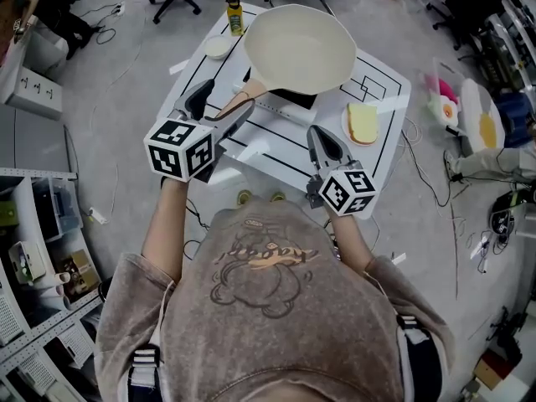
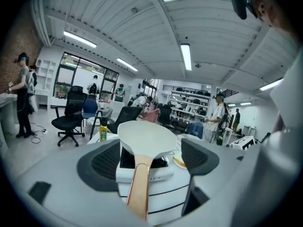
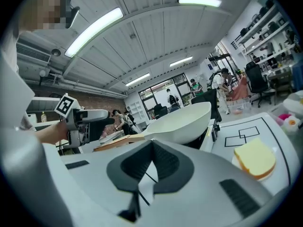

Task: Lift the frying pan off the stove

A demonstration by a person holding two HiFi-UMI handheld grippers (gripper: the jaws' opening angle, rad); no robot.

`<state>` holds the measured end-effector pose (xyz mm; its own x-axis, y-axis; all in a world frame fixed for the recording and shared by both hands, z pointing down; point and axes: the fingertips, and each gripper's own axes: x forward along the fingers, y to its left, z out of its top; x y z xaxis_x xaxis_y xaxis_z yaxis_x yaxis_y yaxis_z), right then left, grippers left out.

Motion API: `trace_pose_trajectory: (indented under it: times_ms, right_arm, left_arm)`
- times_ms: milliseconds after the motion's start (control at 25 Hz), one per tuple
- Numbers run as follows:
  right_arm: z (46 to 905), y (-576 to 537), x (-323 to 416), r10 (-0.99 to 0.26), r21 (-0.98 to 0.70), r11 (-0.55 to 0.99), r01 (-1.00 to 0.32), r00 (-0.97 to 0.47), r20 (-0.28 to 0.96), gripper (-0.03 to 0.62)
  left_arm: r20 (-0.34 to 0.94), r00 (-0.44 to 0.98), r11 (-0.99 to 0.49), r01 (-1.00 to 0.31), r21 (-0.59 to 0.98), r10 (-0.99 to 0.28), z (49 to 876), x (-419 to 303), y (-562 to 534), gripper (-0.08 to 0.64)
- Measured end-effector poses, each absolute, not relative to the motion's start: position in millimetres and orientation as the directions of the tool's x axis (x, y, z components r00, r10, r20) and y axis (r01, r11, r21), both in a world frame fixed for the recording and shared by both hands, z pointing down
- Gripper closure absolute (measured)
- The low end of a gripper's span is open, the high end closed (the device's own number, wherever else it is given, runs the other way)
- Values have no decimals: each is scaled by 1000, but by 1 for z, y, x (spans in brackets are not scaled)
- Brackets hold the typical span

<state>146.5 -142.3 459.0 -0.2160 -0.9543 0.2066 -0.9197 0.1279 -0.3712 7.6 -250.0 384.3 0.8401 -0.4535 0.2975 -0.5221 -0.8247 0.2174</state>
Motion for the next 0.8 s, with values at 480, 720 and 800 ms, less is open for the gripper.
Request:
trace_pose_trajectory:
  times_ms: [480,720,800]
  right_arm:
    - [475,-141,158,-954,-407,98,-908,-202,220,601]
    - [484,-139,169,-957,-429,74,-900,-185,223,601]
    - [486,-139,172,-957,-433,67,-899,-181,228,601]
  left_arm:
    - [600,779,-855,-427,295,-183,441,42,-274,160]
    - [679,731,-844,-406,350,-70,474,52,-269,160]
    - [694,719,-837,-403,370,-39,482,56,-268,160]
